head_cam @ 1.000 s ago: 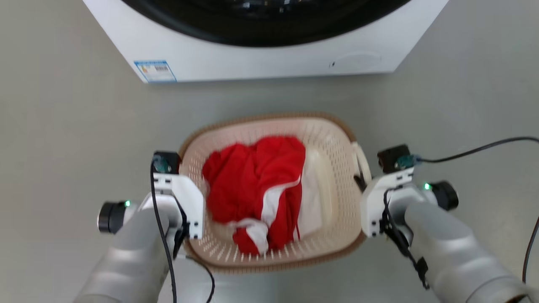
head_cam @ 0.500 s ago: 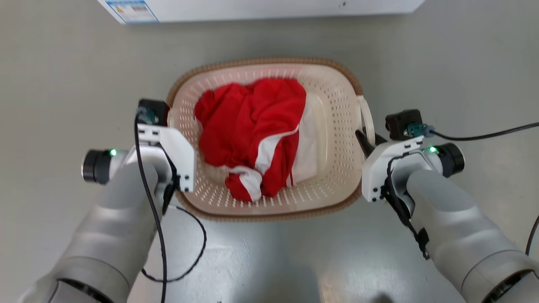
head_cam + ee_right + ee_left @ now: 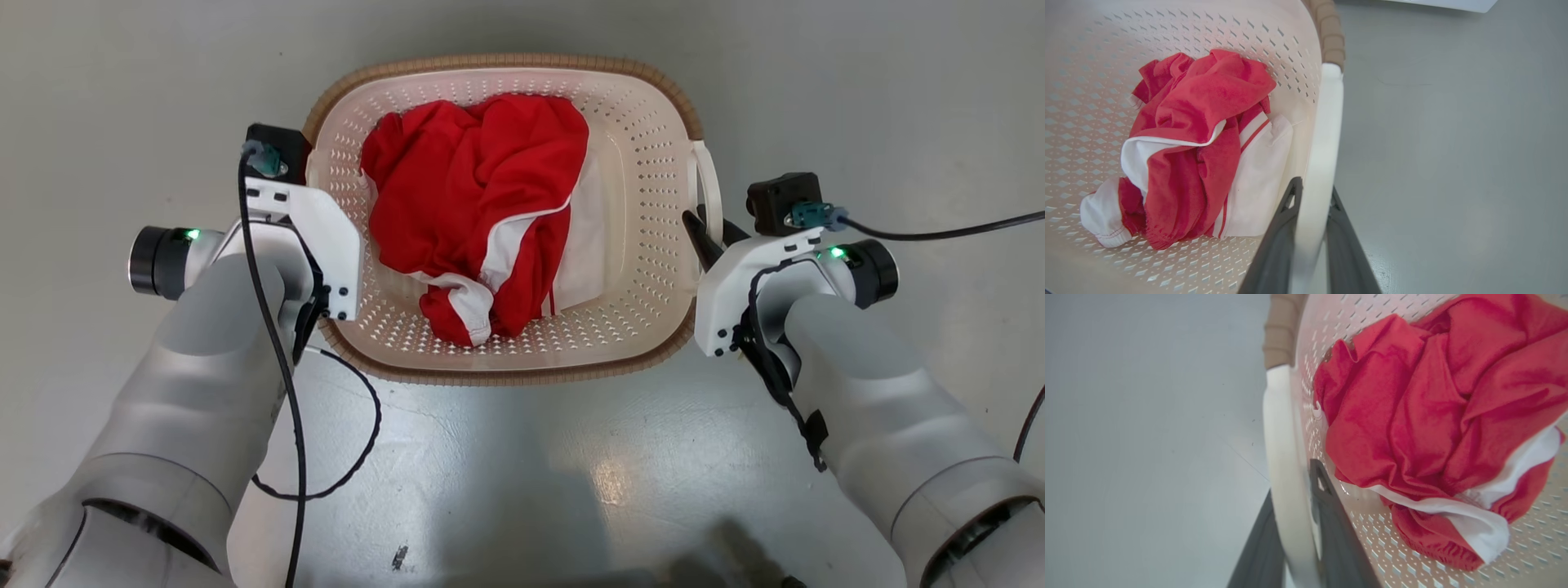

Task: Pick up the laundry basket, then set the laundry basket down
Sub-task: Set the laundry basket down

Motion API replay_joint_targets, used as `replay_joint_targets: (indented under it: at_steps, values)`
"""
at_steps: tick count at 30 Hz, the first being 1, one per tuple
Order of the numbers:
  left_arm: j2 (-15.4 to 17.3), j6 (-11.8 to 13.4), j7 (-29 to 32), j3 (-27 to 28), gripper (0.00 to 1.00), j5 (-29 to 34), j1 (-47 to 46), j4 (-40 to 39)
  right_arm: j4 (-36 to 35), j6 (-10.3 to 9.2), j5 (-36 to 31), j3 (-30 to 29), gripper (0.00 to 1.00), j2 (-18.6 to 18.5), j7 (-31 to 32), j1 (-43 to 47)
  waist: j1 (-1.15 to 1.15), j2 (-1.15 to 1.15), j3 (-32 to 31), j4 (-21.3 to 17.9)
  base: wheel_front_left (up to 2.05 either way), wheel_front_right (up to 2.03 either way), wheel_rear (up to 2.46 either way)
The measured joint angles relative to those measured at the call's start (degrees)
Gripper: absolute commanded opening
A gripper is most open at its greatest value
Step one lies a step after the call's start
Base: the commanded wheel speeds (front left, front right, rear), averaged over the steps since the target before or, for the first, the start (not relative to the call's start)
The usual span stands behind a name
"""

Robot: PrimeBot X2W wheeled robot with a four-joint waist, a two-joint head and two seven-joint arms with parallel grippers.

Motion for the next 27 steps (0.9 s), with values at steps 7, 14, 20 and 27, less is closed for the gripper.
replay_joint_targets:
  at_steps: [7, 14, 20, 27]
  values:
    - [-0.10, -0.03, 0.75, -0.46, 0.00, 0.01, -1.20, 0.22, 0.81, 0.04, 0.51, -0.43, 0.00, 0.04, 0.48, -2.58, 0.00, 0.00, 2.10, 0.31, 0.00, 0.00, 0.00]
    - [-0.02, 0.01, 0.07, -0.64, 0.00, 0.01, -3.02, 0.25, 1.21, 0.04, 0.40, -1.09, 0.00, 0.05, 0.57, -4.36, 0.00, 0.00, 3.70, 0.68, 0.00, 0.00, 0.00]
    - [0.07, 0.01, 0.07, -1.09, 0.00, 0.02, -3.82, 0.44, 1.37, 0.04, 0.41, -1.10, 0.00, 0.14, 1.12, -4.36, 0.00, 0.00, 4.58, 0.14, 0.00, 0.00, 0.00]
    - [0.30, 0.01, 0.09, -1.55, 0.00, 0.03, -3.91, 0.64, 1.37, 0.04, 0.52, -0.89, 0.00, 0.23, 1.18, -4.35, 0.00, 0.00, 5.18, -0.28, 0.00, 0.00, 0.00]
